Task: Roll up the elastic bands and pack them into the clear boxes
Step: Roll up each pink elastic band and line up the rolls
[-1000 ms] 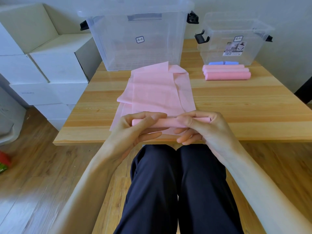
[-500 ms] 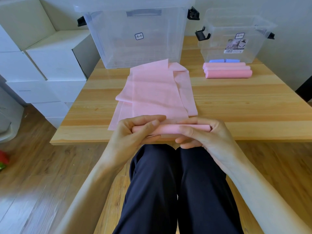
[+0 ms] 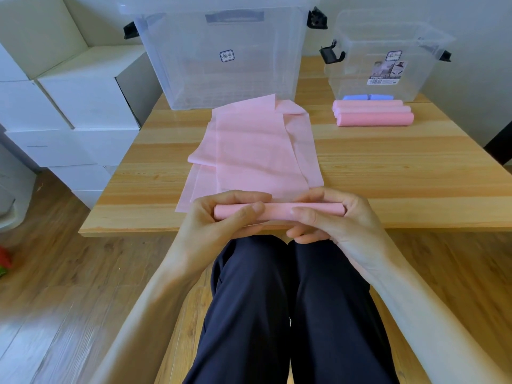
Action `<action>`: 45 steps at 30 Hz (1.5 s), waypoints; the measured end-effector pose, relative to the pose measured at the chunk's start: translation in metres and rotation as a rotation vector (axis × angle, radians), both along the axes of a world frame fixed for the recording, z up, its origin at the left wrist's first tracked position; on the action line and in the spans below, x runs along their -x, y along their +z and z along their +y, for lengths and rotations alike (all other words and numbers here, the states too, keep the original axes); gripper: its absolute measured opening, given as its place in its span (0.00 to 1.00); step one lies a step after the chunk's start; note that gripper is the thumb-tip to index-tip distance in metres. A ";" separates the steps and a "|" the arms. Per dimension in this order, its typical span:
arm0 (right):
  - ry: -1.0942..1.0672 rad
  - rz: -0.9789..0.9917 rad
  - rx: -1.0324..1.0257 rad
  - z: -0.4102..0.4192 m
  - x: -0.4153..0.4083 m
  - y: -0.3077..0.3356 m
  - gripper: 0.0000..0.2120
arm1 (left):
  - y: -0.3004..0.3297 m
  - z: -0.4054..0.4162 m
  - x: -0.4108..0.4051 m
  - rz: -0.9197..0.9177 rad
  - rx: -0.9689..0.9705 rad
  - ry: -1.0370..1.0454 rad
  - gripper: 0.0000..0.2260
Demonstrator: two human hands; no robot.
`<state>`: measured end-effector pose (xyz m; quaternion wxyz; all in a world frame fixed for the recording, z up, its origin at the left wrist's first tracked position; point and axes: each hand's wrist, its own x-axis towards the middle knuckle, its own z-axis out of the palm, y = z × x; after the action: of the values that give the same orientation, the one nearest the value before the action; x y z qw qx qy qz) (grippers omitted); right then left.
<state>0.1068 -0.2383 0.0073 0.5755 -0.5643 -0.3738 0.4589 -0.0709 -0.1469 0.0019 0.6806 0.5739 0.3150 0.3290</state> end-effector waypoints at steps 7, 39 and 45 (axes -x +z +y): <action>0.045 0.016 0.002 0.001 0.001 0.003 0.12 | 0.001 0.001 0.001 0.008 0.010 -0.043 0.10; 0.031 -0.001 -0.015 0.000 0.003 -0.001 0.11 | 0.010 0.000 0.005 0.152 -0.067 -0.066 0.14; 0.028 0.007 -0.011 -0.002 0.005 -0.001 0.10 | 0.010 -0.001 0.003 0.060 0.075 -0.061 0.13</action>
<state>0.1022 -0.2398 0.0068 0.5733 -0.5542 -0.3824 0.4668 -0.0740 -0.1478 0.0118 0.7017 0.5668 0.3297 0.2788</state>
